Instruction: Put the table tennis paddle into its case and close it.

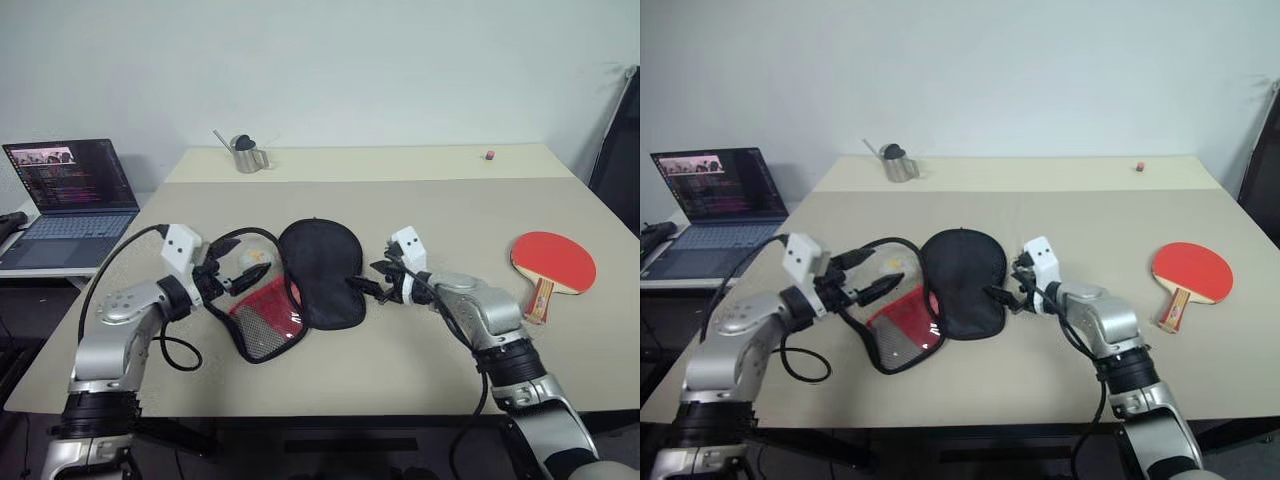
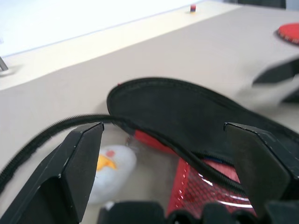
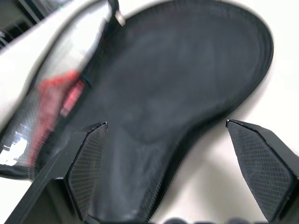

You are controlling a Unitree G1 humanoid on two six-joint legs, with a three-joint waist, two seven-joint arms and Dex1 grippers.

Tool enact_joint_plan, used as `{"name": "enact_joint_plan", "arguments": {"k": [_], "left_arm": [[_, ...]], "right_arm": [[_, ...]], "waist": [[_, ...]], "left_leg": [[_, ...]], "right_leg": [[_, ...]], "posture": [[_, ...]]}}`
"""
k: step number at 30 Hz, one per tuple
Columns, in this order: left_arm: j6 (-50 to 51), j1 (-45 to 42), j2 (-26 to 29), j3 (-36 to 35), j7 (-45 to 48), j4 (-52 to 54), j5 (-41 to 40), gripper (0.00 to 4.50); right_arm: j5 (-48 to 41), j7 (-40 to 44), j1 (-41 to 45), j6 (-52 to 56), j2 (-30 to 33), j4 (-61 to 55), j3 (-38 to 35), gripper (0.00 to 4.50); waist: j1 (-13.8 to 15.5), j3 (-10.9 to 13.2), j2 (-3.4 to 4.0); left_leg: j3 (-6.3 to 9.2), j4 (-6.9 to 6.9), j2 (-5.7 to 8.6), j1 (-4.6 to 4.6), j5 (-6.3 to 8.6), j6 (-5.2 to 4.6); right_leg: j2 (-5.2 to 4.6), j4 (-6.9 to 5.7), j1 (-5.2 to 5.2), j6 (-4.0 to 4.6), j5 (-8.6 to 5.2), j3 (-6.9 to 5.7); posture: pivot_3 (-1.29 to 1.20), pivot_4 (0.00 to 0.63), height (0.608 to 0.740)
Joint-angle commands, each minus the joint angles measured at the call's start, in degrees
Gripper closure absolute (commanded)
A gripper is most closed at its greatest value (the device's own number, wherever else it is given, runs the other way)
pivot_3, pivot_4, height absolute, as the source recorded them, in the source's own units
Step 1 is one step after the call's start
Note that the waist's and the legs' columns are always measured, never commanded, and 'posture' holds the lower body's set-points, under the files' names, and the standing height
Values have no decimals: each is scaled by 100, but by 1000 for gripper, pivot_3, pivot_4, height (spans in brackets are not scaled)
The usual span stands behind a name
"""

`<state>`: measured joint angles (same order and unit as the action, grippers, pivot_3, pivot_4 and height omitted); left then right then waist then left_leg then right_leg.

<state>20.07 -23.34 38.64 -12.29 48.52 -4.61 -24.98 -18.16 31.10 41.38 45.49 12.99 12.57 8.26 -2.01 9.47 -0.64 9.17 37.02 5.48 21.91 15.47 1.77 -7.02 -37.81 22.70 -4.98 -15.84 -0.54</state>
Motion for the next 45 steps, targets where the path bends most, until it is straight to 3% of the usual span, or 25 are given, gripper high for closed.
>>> {"name": "enact_joint_plan", "arguments": {"k": [1, 16, 25, 29, 39, 40, 45], "left_arm": [[226, -131, 203, -185, 323, 97, -311, 0], [1111, 146, 1547, -203, 2081, 378, -846, 0], [799, 171, 1611, -47, 2343, 173, -569, 0], [434, 158, 1521, 38, 2459, -139, -395, 0], [45, 8, 1453, 133, 2622, -506, -259, 0], [31, -8, 1442, 152, 2629, -504, -247, 0], [64, -119, 1388, 237, 2612, -443, -220, 0]], "right_arm": [[284, -106, 247, -172, -132, 275, 146, 47], [326, -185, 777, -141, -966, 1373, -62, 47], [303, -208, 1023, -87, -1386, 1642, -192, 47], [283, -449, 1074, -175, -1535, 1702, -387, 780], [312, -807, 1110, -311, -1620, 1714, -667, 4304], [314, -834, 1117, -324, -1622, 1724, -688, 4489], [286, -1033, 1202, -402, -1620, 1817, -883, 4489]], "waist": [[-16, 0, 0], [-241, 0, 0], [-282, 0, 0], [-281, 0, 0], [-282, 0, 0], [-282, 0, 0], [-282, 0, 0]], "left_leg": [[-1, 0, 0, -1, 0, 0], [-5, -4, -8, -1, -5, 8], [-13, -6, -9, 3, -6, 10], [-13, -6, -9, 8, -6, 10], [-13, -6, -10, 11, -7, 12], [-13, -6, -9, 11, -7, 12], [-13, -5, -9, 11, -7, 12]], "right_leg": [[0, -2, 1, 0, 0, 1], [6, -25, 26, 8, 4, 13], [8, -32, 44, 12, 6, 22], [7, -31, 48, 12, 6, 23], [8, -33, 51, 13, 7, 23], [8, -33, 51, 13, 7, 24], [8, -34, 51, 13, 7, 24]], "posture": [[0, 150, 740], [0, 150, 740], [0, 150, 740], [0, 150, 740], [0, 150, 740], [0, 150, 740], [0, 150, 740]]}}
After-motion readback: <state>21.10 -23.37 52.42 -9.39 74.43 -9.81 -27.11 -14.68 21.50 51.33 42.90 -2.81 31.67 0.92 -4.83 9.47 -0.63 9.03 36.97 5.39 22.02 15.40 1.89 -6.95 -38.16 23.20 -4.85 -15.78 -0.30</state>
